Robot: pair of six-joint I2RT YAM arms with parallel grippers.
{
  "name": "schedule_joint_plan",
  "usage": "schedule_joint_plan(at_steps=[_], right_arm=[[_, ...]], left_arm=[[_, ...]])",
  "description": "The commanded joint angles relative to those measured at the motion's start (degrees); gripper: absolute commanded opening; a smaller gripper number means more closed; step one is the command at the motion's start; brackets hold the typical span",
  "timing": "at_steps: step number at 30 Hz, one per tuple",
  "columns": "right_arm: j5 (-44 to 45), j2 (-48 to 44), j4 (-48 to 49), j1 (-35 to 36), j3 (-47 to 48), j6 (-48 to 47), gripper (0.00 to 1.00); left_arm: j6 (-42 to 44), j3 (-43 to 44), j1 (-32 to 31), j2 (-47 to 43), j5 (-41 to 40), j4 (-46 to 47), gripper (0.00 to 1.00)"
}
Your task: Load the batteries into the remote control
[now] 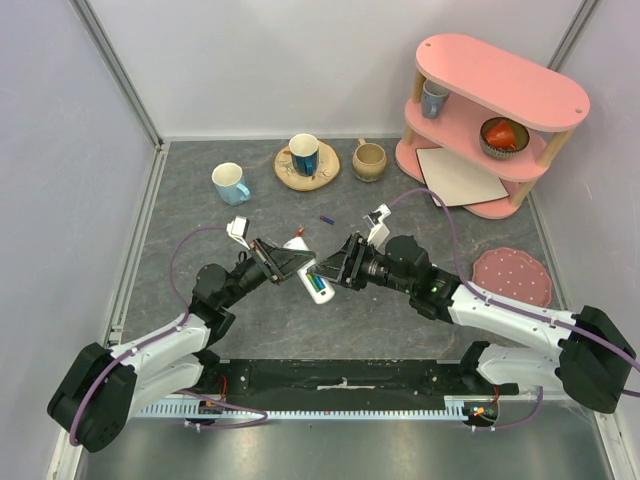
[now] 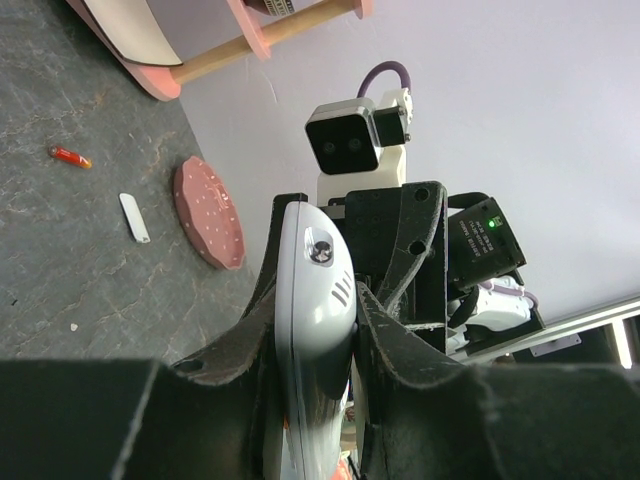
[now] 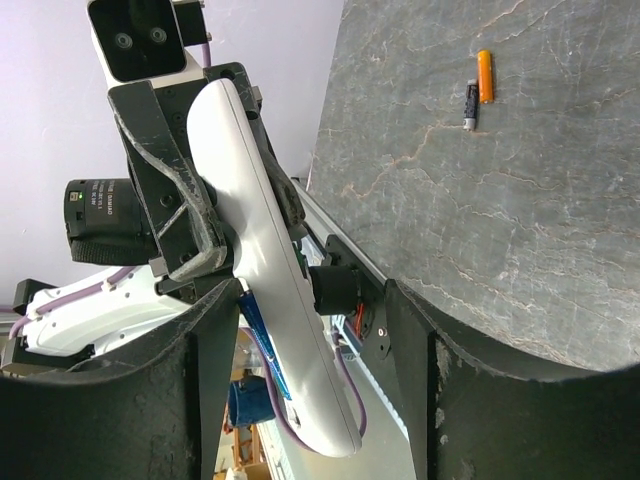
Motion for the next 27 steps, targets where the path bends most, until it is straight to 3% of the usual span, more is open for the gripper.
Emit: schedule_joint_plan(at_steps=[1, 27], right_arm=[[-0.2, -0.8, -1.9, -0.2, -1.9, -0.4, 0.66], [-2.4, -0.7, -0.4, -0.1, -5.3, 0.4, 0.64]], left_arm=[[0.8, 3.7, 0.0, -1.4, -0.8, 5.3, 0.02], [1.8, 6.8, 0.0, -0.6, -0.9, 5.0, 0.02]])
